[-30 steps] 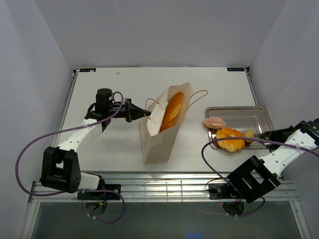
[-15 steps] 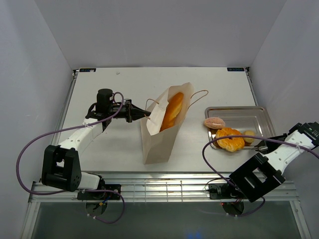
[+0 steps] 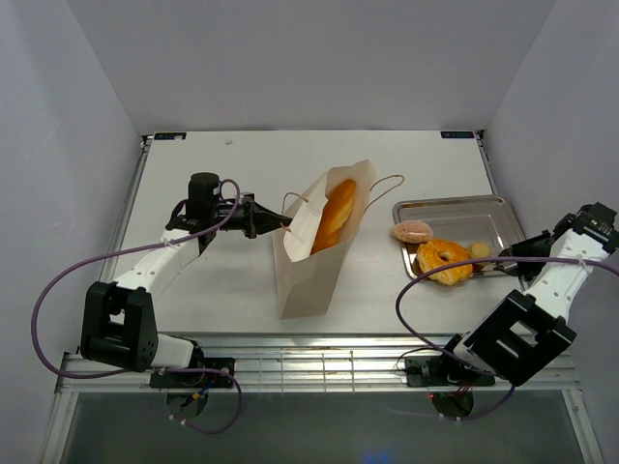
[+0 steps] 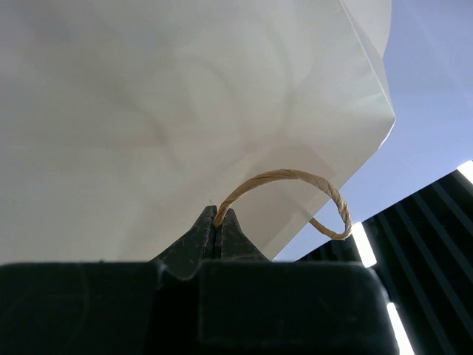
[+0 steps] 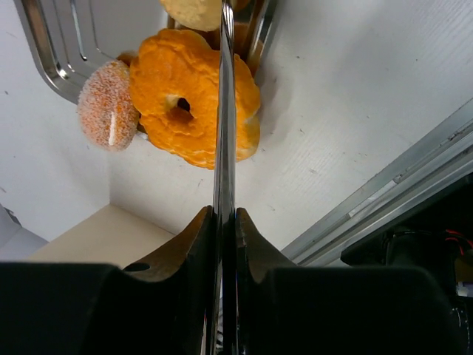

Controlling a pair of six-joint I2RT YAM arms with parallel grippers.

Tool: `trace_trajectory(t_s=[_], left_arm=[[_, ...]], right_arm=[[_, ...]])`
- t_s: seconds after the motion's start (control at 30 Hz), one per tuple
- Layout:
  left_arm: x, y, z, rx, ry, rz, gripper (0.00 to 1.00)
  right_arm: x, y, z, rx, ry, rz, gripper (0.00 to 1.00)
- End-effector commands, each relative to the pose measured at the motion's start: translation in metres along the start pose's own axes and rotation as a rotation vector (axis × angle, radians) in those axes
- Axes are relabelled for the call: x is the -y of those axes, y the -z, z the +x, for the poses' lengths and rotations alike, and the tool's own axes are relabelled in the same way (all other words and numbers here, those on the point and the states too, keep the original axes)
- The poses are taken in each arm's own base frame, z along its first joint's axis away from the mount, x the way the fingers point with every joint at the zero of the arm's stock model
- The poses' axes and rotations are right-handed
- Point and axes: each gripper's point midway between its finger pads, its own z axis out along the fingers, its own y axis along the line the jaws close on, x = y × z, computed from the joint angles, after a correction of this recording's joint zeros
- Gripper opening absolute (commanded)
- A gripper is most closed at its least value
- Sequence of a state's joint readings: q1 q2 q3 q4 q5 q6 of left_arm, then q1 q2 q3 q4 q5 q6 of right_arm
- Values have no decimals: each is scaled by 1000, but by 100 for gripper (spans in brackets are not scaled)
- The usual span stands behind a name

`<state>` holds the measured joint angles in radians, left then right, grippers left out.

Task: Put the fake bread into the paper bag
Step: Pick up the fake bread from the plate.

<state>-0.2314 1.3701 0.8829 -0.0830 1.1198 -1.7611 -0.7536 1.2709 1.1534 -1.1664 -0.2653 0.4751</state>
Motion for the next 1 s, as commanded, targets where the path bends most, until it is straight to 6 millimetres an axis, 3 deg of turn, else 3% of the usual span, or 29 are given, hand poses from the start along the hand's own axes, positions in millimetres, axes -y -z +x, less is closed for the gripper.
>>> trace_trajectory(t_s=[0.0, 0.1, 0.23, 0.53, 0.97], left_arm=[[12, 2, 5, 11, -42, 16, 0], [12, 1, 5, 9, -42, 17, 0], [12, 1, 5, 8, -42, 17, 0], [10, 2, 4, 10, -44, 10, 0], [17, 0, 2, 32, -63, 2, 0]], right_arm=[[-10, 20, -17, 94, 1, 29, 10], [-9, 29, -26, 139, 19, 57, 10], [-4, 24, -31, 125, 32, 92, 10], [-20, -16, -47, 105, 88, 12, 9], [-27, -43, -19, 12, 99, -16, 8]])
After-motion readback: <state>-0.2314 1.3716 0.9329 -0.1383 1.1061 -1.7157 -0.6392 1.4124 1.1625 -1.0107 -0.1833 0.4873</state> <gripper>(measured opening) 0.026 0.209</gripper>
